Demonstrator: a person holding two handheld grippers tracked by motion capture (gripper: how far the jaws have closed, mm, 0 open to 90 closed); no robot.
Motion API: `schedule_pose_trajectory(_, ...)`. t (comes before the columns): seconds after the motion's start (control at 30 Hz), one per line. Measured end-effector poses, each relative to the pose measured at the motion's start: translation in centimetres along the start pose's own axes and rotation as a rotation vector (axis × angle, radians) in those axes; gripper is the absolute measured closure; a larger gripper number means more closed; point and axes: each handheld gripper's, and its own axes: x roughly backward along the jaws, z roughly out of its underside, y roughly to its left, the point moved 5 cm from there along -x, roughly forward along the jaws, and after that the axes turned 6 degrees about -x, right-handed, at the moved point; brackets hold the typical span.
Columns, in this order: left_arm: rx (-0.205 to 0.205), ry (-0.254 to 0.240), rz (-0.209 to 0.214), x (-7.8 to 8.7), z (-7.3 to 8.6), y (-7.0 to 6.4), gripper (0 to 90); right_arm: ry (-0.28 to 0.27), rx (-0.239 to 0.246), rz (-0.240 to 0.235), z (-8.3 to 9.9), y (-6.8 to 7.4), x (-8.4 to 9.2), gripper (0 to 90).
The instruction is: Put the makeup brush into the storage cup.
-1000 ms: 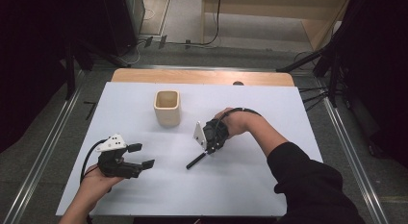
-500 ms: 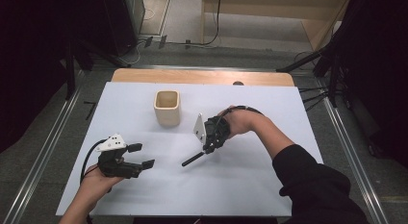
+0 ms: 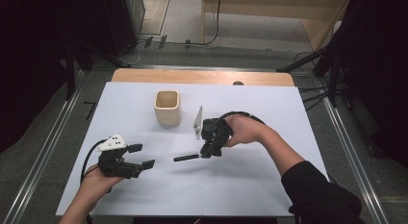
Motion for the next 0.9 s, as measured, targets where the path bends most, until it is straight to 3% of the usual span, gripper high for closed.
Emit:
schedule_pose_trajectory(0.13, 0.008, -0.005, 0.009, 0.0, -0.1, -0.1, 18.5, -0.057, -0.073, -0.041, 0.1, 0.8, 0.1, 79.2)
schedule_pose_trajectory(0.2, 0.006, -0.004, 0.011, -0.1, -0.1, -0.1, 18.5, -0.092, -0.142, -0.079, 0.6, 1.1, 0.0, 79.2)
schedule_pose_trajectory(0.23, 0.009, -0.003, 0.013, -0.1, -0.1, -0.2, 18.5, -0.092, -0.142, -0.079, 0.6, 1.1, 0.0, 79.2)
schedule_pose_trajectory(0.37, 0.013, -0.003, 0.021, -0.2, -0.1, -0.3, 18.5, -0.120, -0.229, -0.102, 1.3, 1.2, 0.0, 79.2)
schedule_pose_trajectory(0.43, 0.011, -0.001, 0.029, -0.2, -0.1, -0.4, 18.6, -0.161, -0.288, -0.076, 1.8, 1.4, 0.1, 79.2)
schedule_pose_trajectory(0.47, 0.012, 0.002, 0.036, -0.2, -0.1, -0.4, 18.6, -0.161, -0.288, -0.076, 1.8, 1.4, 0.1, 79.2)
schedule_pose_trajectory(0.53, 0.017, 0.001, 0.040, -0.3, -0.1, -0.5, 18.6, -0.180, -0.338, -0.063, 2.1, 1.5, 0.2, 79.2)
schedule_pose_trajectory(0.6, 0.014, 0.006, 0.044, -0.4, -0.2, -0.6, 18.7, -0.225, -0.417, -0.070, 2.5, 1.7, 0.2, 79.2)
schedule_pose_trajectory(0.63, 0.015, 0.005, 0.046, -0.4, -0.2, -0.6, 18.7, -0.225, -0.417, -0.070, 2.5, 1.7, 0.2, 79.2)
schedule_pose_trajectory(0.67, 0.016, 0.002, 0.050, -0.4, -0.2, -0.7, 18.9, -0.253, -0.452, -0.087, 2.9, 2.0, 0.3, 79.2)
schedule_pose_trajectory(0.83, 0.017, -0.007, 0.075, -0.7, -0.5, -1.0, 18.6, -0.297, -0.480, -0.098, 3.4, 2.7, 0.7, 79.2)
schedule_pose_trajectory(0.9, 0.022, -0.011, 0.094, -0.9, -0.8, -1.2, 18.5, -0.308, -0.525, -0.112, 3.8, 3.0, 1.0, 79.2)
